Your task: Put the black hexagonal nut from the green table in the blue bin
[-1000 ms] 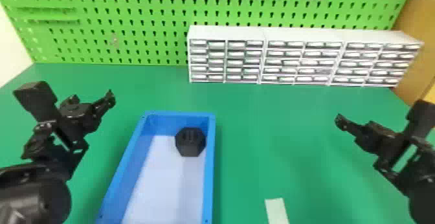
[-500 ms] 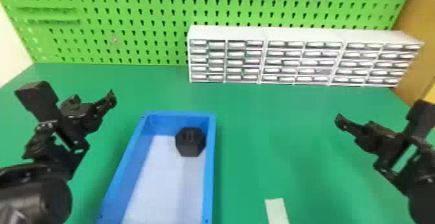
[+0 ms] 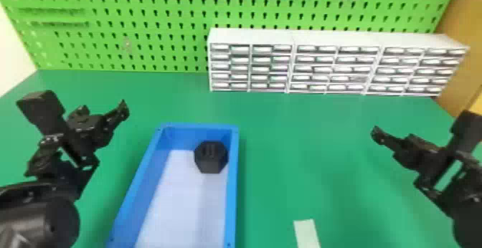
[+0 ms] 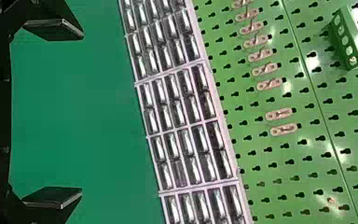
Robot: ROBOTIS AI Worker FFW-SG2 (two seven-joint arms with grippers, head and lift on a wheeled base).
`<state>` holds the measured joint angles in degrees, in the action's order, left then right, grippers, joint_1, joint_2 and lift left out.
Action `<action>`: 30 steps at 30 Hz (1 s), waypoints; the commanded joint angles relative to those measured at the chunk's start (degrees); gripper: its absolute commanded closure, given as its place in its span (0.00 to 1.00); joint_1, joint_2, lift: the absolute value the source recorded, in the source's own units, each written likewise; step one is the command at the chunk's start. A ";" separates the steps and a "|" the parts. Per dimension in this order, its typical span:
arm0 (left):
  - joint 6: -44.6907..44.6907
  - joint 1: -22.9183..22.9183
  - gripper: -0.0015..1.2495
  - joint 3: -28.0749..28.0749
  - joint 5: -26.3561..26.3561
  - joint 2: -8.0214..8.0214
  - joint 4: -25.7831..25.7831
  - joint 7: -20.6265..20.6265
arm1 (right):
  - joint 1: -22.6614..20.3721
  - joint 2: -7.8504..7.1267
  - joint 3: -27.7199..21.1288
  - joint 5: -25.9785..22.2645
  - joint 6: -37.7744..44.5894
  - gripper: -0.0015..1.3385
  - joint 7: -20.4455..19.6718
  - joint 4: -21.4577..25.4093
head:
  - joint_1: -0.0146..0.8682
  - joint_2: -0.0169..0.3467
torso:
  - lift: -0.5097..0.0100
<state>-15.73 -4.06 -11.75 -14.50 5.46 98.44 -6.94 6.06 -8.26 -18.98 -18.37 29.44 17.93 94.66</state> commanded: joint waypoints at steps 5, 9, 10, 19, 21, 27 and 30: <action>0.00 -0.07 0.21 -0.02 0.00 -0.01 0.00 0.00 | 0.00 0.00 0.00 0.00 0.00 0.09 0.00 0.00 | 0.77 0.14 | 0.79; 0.00 -0.07 0.21 -0.02 0.00 -0.01 0.00 0.00 | 0.00 0.00 0.00 0.00 0.00 0.09 0.09 0.00 | 0.77 0.14 | 0.79; 0.00 -0.07 0.21 -0.02 0.00 -0.01 0.00 0.00 | 0.00 0.00 0.00 -0.09 0.00 0.09 0.09 0.00 | 0.77 0.14 | 0.79; 0.00 -0.07 0.21 0.06 0.00 -0.01 0.00 0.00 | 0.00 -0.09 -0.18 -0.09 0.00 0.09 0.18 0.00 | 0.77 0.14 | 0.79; 0.00 -0.07 0.21 0.06 0.00 -0.01 0.00 0.00 | 0.00 -0.09 -0.18 -0.09 0.00 0.09 0.18 0.00 | 0.77 0.14 | 0.79; 0.00 -0.07 0.21 0.06 0.00 0.07 0.00 0.00 | 0.00 0.00 -0.18 0.00 0.00 0.09 0.18 0.00 | 0.77 0.14 | 0.79; 0.00 -0.07 0.21 0.06 0.00 0.07 0.00 0.00 | 0.00 0.00 -0.27 -0.09 0.00 0.09 0.18 0.00 | 0.77 0.14 | 0.79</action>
<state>-15.73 -4.14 -11.69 -14.50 5.45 98.44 -6.95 6.06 -8.31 -19.17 -18.44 29.44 18.11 94.66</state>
